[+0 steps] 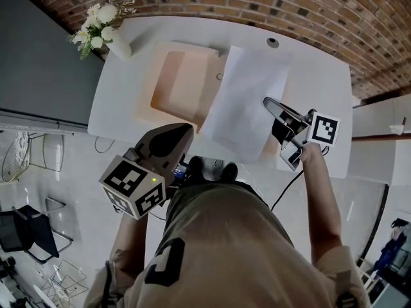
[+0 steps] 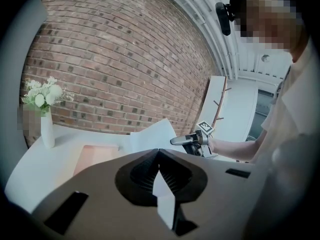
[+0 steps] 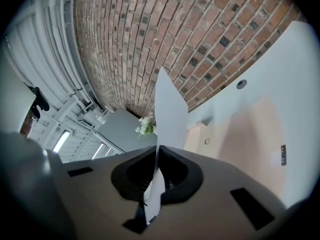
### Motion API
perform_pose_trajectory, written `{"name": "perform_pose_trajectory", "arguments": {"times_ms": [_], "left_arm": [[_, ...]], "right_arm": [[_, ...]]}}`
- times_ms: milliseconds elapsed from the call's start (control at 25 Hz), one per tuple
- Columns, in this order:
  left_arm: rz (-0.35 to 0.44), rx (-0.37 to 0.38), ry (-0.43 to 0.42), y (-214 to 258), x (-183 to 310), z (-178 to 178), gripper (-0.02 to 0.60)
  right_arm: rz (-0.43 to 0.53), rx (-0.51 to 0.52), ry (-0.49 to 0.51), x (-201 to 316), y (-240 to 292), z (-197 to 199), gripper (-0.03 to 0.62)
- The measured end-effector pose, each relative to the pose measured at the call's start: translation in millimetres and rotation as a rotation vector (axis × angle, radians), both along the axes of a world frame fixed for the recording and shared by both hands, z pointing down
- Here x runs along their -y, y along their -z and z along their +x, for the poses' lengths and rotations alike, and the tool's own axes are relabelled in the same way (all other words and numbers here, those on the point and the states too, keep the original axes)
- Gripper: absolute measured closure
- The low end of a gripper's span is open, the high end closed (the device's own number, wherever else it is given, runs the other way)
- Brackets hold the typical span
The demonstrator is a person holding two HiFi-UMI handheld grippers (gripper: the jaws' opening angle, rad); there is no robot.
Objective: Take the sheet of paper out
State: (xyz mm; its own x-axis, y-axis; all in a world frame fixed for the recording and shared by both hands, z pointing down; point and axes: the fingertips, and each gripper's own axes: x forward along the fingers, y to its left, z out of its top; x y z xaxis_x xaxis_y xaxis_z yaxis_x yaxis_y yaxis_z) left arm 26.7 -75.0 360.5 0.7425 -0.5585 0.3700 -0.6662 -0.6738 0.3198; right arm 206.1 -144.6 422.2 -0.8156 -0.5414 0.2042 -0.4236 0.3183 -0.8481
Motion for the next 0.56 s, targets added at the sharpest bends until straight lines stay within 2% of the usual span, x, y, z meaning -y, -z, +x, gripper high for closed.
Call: {"name": "perform_pose_trajectory", "arguments": {"times_ms": [560], "left_arm": [[-0.004, -0.008, -0.011, -3.1, 7.5, -2.0, 0.568]], "right_arm": [[-0.013, -0.005, -0.009, 4.0, -4.1, -2.2, 0.569]]}}
